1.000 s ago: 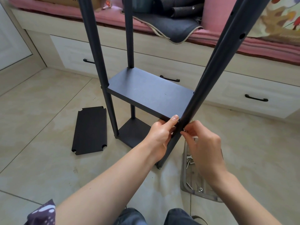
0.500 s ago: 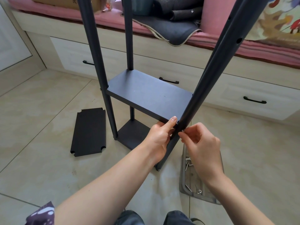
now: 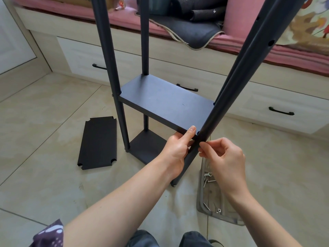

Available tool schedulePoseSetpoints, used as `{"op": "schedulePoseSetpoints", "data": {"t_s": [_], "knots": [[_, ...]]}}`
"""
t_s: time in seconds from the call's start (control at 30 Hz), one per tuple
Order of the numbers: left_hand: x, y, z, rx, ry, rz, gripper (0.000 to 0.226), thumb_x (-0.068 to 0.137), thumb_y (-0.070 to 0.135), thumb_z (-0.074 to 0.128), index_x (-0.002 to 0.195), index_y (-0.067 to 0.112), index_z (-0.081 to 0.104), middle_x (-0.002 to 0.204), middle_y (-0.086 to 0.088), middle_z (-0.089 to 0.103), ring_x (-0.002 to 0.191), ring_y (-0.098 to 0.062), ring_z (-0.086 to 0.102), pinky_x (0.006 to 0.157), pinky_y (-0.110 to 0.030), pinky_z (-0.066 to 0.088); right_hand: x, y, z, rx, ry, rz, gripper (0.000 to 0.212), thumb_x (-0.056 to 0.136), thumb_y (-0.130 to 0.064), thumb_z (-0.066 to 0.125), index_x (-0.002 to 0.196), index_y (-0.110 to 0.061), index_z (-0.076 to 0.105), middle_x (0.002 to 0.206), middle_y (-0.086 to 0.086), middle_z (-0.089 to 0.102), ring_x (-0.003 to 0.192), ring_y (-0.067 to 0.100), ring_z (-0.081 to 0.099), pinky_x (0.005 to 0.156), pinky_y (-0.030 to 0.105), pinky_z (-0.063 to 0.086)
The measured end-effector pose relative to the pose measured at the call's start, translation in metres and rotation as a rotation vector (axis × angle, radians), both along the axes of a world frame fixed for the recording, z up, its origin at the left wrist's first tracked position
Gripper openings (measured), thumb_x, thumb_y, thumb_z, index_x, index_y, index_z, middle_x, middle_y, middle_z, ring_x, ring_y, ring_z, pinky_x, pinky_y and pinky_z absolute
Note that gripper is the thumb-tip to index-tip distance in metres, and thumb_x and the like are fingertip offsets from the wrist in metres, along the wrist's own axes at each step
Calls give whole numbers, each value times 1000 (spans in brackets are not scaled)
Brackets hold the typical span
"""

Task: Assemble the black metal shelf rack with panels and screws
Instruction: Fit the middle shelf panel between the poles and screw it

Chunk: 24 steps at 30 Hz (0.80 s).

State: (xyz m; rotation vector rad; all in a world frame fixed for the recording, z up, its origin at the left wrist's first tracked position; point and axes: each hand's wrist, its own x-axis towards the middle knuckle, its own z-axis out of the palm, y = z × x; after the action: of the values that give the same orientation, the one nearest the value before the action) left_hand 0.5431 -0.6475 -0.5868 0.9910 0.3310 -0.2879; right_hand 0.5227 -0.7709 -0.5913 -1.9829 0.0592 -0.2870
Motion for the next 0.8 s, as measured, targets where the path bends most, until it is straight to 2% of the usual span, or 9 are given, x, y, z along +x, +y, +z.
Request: {"op": "schedulePoseSetpoints", "data": {"t_s": [0.13,0.23,0.37,0.53,0.63,0.73,0.8], "knots": [[0,-1,-1,38,-1,-2,21,102,36,55,104,17,64,111,-6,72,97,-12,66,60,-11,49,-1,0,2,10,2,7,15,84,-18,77,73,-15,67,68,-5,73,65,12,71,72,39,58],[1,1,-4,48,4,-5,23,102,37,54,106,17,63,117,-7,72,96,-11,66,56,-8,47,-4,-1,2,-40,-26,19,19,81,-22,79,70,-17,65,66,-8,72,61,9,70,67,31,56],[0,0,-7,16,-4,-6,23,102,35,55,106,14,63,99,-2,73,72,-1,70,51,-7,47,-6,0,2,-56,-36,25,18,81,-17,80,71,-17,65,66,-9,72,61,6,70,65,28,56],[2,0,-15,-18,-36,-17,20,101,36,57,100,17,64,90,1,74,80,-9,71,64,-15,54,-8,-4,5,5,8,55,15,81,-11,78,77,-21,69,74,-6,75,72,13,74,73,39,58],[5,0,-22,-42,-58,-1,21,100,34,58,101,14,64,87,-1,73,82,-14,71,67,-18,54,-8,-5,7,-23,3,57,16,81,-9,79,79,-22,69,74,-6,75,72,12,74,75,35,57],[7,-1,-28,-41,-88,-4,20,100,34,58,96,16,64,78,6,71,77,-8,71,65,-17,53,-5,-5,8,-89,-44,38,21,79,-11,80,85,-25,65,75,-9,74,69,8,72,71,30,56],[8,-2,-32,-11,-108,-12,23,99,38,58,94,16,63,77,7,69,78,-7,70,74,-21,52,-3,-6,9,-121,-52,61,29,79,-16,80,95,-32,62,79,-8,74,70,8,71,68,26,56]]}}
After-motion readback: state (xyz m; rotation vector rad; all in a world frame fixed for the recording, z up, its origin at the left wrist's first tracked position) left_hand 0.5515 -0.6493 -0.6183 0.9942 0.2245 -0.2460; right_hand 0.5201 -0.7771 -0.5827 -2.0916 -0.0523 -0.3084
